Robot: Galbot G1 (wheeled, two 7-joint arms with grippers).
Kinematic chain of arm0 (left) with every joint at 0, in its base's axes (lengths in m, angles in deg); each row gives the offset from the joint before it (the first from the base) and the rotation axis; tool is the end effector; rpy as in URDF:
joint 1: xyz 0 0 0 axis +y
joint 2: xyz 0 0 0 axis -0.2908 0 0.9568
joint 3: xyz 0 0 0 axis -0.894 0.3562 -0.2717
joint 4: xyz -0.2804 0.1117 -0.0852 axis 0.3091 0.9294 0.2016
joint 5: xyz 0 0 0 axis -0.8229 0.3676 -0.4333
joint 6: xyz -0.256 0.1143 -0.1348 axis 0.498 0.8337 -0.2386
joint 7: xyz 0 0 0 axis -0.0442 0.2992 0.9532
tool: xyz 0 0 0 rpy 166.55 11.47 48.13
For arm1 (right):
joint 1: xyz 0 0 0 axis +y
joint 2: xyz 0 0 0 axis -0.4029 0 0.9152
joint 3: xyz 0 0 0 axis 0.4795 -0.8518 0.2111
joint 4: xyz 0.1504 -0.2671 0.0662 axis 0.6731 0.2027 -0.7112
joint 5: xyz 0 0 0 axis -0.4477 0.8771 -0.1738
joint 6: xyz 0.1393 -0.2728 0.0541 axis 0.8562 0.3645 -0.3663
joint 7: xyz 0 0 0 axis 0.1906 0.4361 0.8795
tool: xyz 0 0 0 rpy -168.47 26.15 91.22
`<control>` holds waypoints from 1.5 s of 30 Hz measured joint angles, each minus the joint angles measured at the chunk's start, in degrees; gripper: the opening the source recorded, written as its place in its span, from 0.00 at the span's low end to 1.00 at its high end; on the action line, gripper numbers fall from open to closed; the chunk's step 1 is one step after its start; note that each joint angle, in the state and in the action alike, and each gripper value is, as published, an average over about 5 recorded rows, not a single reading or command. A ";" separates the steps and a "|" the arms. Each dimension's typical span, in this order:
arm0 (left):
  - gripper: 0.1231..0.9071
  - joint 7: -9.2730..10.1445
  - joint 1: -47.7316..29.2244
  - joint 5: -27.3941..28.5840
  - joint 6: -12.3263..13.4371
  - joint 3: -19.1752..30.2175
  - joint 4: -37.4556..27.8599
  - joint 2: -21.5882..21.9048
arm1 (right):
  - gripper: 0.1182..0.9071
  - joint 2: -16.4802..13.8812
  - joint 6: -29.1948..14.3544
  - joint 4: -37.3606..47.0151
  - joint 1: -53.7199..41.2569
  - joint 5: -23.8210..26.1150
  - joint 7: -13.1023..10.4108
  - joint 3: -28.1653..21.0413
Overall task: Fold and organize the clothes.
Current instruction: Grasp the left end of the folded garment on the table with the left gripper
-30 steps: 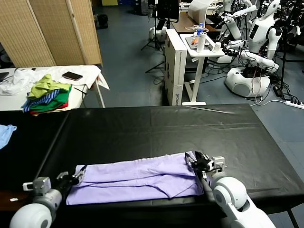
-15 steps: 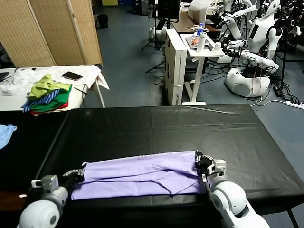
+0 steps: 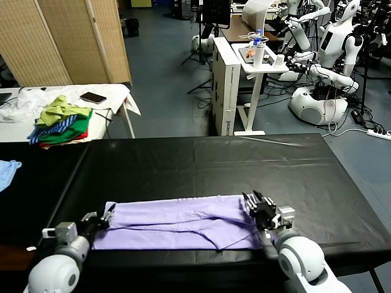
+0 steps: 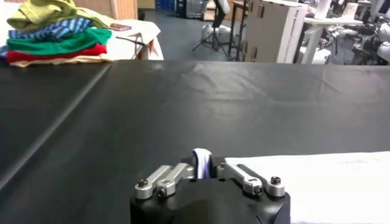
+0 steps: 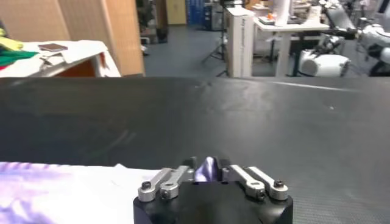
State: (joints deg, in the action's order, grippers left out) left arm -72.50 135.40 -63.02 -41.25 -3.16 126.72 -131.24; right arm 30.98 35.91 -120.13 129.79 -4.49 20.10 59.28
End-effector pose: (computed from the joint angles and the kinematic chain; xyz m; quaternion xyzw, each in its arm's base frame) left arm 0.1777 0.1205 -0.2486 0.0028 -0.9717 0.0279 0.2344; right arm 0.2167 -0.0454 -0.2400 0.1030 -0.9744 0.0027 0.2000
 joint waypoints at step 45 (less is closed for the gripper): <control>0.09 -4.16 6.92 -0.60 2.88 -4.23 1.95 -10.95 | 1.00 -0.23 -2.09 -4.08 7.57 2.16 1.38 4.49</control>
State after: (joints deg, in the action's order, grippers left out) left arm -76.66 142.32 -63.61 -38.38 -7.39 128.67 -142.20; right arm 30.75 33.82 -124.22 137.36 -2.33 21.48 63.76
